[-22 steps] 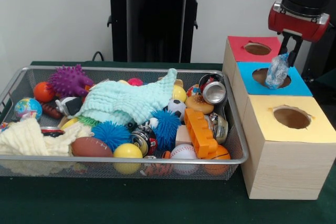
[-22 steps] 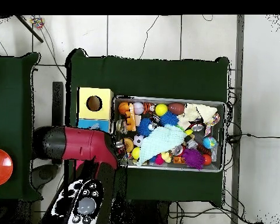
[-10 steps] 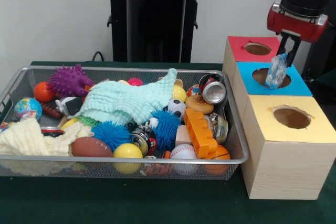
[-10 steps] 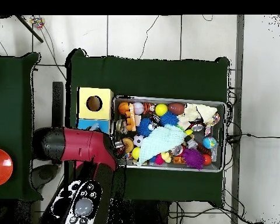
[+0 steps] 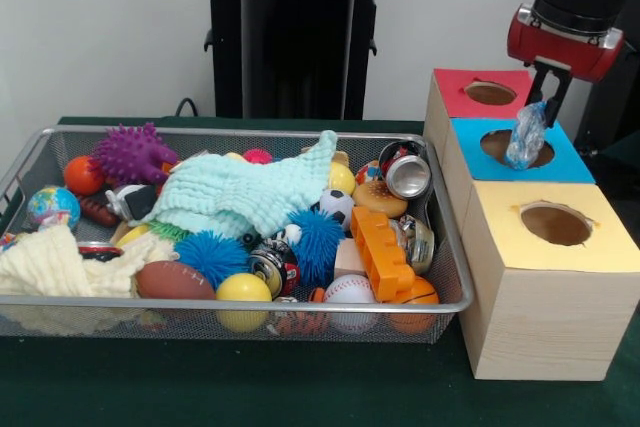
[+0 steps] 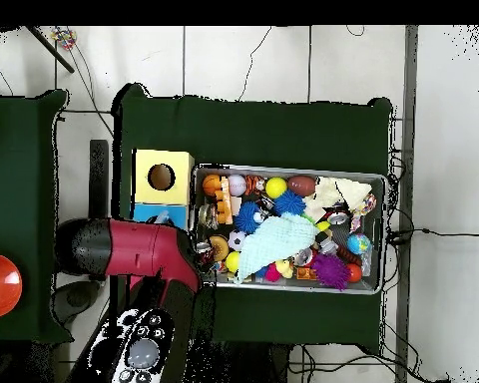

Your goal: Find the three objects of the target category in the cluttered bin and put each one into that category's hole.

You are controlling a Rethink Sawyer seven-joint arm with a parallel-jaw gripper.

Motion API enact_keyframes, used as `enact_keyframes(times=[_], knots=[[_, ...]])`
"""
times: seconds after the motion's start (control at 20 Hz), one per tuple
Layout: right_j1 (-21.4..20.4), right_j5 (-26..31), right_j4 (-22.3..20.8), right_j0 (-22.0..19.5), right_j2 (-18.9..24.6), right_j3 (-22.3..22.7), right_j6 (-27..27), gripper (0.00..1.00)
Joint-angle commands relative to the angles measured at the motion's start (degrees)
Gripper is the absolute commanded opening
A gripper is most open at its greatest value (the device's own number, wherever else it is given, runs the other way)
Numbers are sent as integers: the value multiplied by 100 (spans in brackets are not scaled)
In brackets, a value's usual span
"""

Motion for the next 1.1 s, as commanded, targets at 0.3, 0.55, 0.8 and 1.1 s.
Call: enact_keyframes(times=[0.3, 0.55, 0.8, 1.1], knots=[[378, 557, 74, -18, 224, 755, 1332, 0], [311, 383, 127, -83, 317, 960, 1205, 0], [287, 389, 118, -90, 333, 1061, 1157, 0], [307, 31, 103, -101, 344, 1202, 1092, 0]])
